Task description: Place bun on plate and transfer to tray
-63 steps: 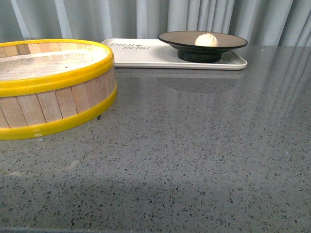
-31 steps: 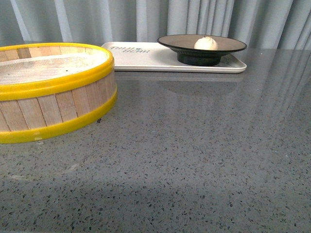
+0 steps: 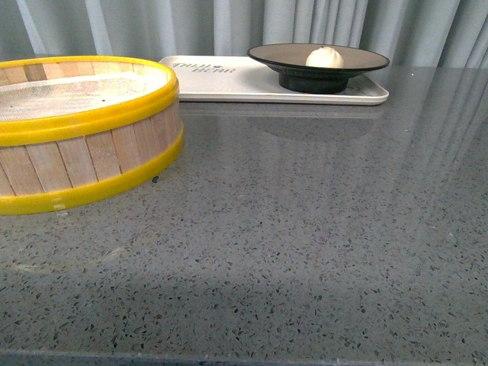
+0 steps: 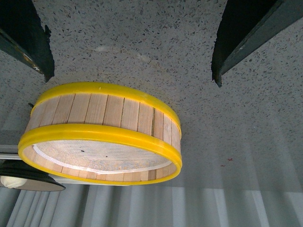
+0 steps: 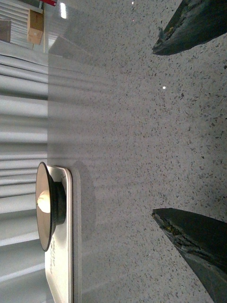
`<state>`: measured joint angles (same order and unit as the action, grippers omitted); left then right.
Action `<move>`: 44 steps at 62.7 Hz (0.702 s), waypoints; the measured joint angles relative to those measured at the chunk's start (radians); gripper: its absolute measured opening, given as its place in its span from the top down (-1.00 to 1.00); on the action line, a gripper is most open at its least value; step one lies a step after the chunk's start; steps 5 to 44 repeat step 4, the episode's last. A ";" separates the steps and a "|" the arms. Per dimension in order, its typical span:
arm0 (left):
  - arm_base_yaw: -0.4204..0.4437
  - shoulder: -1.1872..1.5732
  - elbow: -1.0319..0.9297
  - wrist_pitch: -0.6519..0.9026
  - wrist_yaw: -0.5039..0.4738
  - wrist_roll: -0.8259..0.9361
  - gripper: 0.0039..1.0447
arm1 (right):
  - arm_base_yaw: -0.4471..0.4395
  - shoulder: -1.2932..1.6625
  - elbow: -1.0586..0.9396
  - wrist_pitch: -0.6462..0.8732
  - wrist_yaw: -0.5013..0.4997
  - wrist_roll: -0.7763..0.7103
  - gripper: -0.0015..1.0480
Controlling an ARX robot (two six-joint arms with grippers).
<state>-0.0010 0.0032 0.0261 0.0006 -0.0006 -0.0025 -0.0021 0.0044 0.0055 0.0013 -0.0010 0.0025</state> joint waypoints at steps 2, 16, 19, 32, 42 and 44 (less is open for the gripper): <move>0.000 0.000 0.000 0.000 0.000 0.000 -0.88 | 0.000 0.000 0.000 0.000 0.000 0.000 -0.84; 0.000 0.000 0.000 0.000 0.000 0.000 -0.88 | 0.000 0.000 0.000 0.000 0.000 0.000 -0.84; 0.000 0.000 0.000 0.000 0.000 0.000 -0.88 | 0.000 0.000 0.000 0.000 0.000 0.000 -0.84; 0.000 0.000 0.000 0.000 0.000 0.000 -0.88 | 0.000 0.000 0.000 0.000 0.000 0.000 -0.84; 0.000 0.000 0.000 0.000 0.000 0.000 -0.88 | 0.000 0.000 0.000 0.000 0.000 0.000 -0.84; 0.000 0.000 0.000 0.000 0.000 0.000 -0.88 | 0.000 0.000 0.000 0.000 0.000 0.000 -0.84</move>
